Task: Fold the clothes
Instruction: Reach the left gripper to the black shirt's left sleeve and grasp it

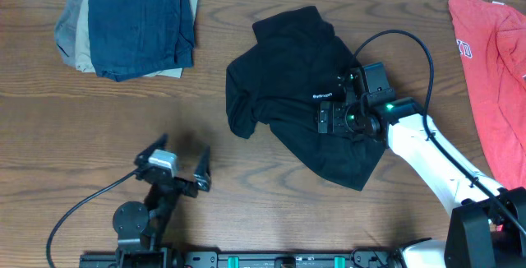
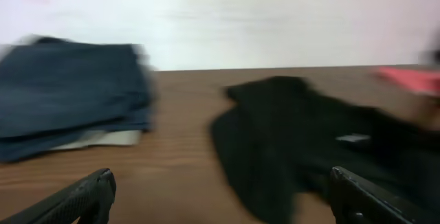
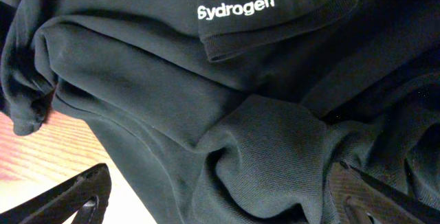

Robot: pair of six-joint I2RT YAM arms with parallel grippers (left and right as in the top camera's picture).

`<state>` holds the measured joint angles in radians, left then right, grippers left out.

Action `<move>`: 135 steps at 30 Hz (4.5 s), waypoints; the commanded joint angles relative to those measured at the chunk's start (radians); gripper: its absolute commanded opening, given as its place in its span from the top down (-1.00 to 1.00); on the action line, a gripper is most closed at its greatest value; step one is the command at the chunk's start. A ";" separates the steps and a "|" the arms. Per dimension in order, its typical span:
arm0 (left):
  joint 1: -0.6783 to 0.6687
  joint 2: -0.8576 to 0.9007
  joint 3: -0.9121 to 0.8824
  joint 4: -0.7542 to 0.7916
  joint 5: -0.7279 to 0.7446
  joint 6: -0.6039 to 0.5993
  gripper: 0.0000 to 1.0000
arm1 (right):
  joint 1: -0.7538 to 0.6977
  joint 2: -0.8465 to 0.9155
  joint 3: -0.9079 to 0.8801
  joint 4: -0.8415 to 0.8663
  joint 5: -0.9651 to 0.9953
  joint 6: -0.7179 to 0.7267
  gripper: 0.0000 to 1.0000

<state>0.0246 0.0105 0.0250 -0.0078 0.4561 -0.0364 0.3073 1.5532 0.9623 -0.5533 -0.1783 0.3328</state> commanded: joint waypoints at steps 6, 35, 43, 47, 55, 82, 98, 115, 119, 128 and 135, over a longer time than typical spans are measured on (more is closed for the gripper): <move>0.002 0.006 -0.013 -0.002 0.343 -0.101 -0.96 | 0.010 0.007 0.004 0.002 0.010 0.014 -0.99; -0.093 1.304 0.969 -0.608 0.093 0.076 -0.96 | 0.010 0.007 0.004 0.003 0.010 0.014 -0.98; -0.111 1.500 0.970 -0.515 0.137 -0.085 -0.96 | 0.010 0.007 0.004 0.003 0.010 0.014 -0.99; -0.178 1.539 0.970 -0.475 -0.009 -0.101 -0.96 | 0.010 0.007 0.004 0.003 0.010 0.014 -0.98; -0.410 1.564 0.970 -0.371 -0.579 -0.145 -0.95 | 0.010 0.007 0.004 0.003 0.010 0.014 -0.98; -0.428 1.755 0.969 -0.198 -0.520 -0.164 -0.87 | 0.010 0.007 0.004 0.003 0.010 0.014 -0.99; -0.427 1.754 0.970 -0.192 -0.528 -0.164 0.07 | 0.010 0.007 0.004 0.003 0.010 0.014 -0.99; -0.427 1.753 0.970 -0.083 -0.512 -0.257 -0.29 | 0.010 0.007 0.004 0.003 0.010 0.014 -0.98; -0.427 1.757 0.969 -0.085 -0.512 -0.257 -0.29 | 0.010 0.007 0.004 0.003 0.010 0.014 -0.99; -0.427 1.783 0.969 -0.095 -0.520 -0.257 0.25 | 0.010 0.007 0.004 0.003 0.010 0.014 -0.98; -0.422 1.782 0.969 -0.097 -0.528 -0.256 0.88 | 0.010 0.007 0.004 0.003 0.010 0.014 -0.98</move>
<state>-0.4057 1.7786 0.9806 -0.1009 -0.0593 -0.2920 0.3073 1.5532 0.9619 -0.5526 -0.1776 0.3332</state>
